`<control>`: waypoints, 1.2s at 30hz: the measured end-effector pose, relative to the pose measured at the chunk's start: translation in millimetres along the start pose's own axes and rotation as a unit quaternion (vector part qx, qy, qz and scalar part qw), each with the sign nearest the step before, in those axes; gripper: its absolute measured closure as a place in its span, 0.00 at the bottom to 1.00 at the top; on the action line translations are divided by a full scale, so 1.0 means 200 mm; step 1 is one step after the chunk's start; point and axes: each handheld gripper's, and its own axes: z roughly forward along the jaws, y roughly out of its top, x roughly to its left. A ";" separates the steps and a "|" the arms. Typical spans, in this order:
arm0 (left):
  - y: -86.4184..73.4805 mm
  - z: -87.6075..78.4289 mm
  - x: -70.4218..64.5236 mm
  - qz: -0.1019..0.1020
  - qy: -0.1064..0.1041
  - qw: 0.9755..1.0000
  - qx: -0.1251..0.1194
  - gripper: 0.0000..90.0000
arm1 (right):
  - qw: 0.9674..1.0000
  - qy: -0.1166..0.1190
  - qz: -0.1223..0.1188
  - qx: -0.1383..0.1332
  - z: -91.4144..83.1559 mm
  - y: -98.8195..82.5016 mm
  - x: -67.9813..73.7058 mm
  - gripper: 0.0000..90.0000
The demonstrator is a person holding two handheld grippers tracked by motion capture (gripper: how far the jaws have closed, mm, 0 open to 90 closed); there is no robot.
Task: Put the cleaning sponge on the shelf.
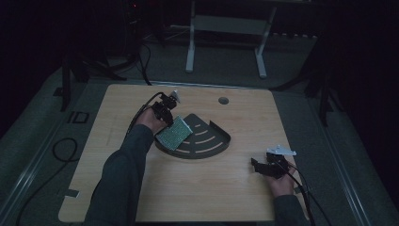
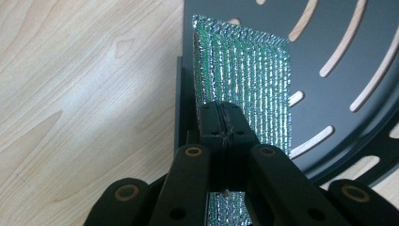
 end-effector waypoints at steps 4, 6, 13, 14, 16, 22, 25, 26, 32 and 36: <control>0.00 0.01 0.01 0.001 0.005 1.000 0.005 0.99 | 1.000 0.000 0.000 0.000 0.00 0.00 0.00 0.27; 0.00 0.02 0.01 0.002 0.009 1.000 0.008 0.99 | 1.000 0.000 0.000 0.000 0.00 0.00 0.00 0.27; 0.01 0.03 0.02 0.002 0.016 1.000 0.011 1.00 | 1.000 0.000 0.000 0.000 0.00 0.00 0.00 0.26; 0.00 0.03 0.02 0.002 0.015 1.000 0.011 1.00 | 1.000 0.000 0.000 0.000 0.00 0.00 0.00 0.26; 0.00 0.03 0.02 0.002 0.015 1.000 0.012 1.00 | 1.000 0.000 0.000 0.000 0.00 0.00 0.00 0.26; -0.01 0.02 0.02 0.000 0.013 1.000 0.003 0.94 | 1.000 0.000 0.000 0.000 0.00 0.00 0.00 0.26; -0.01 0.00 0.03 -0.002 0.010 1.000 -0.004 0.88 | 1.000 0.000 0.000 0.000 0.00 0.00 0.00 0.26; -0.02 0.00 0.03 -0.003 0.009 1.000 -0.005 0.86 | 1.000 0.001 0.000 0.000 0.00 0.00 0.00 0.26; -0.05 -0.04 0.05 -0.011 0.009 1.000 -0.028 0.80 | 1.000 0.000 0.000 0.000 0.00 0.00 0.00 0.26; -0.08 -0.06 0.08 -0.019 0.010 0.999 -0.043 0.77 | 1.000 0.000 0.000 0.000 0.00 0.00 0.00 0.26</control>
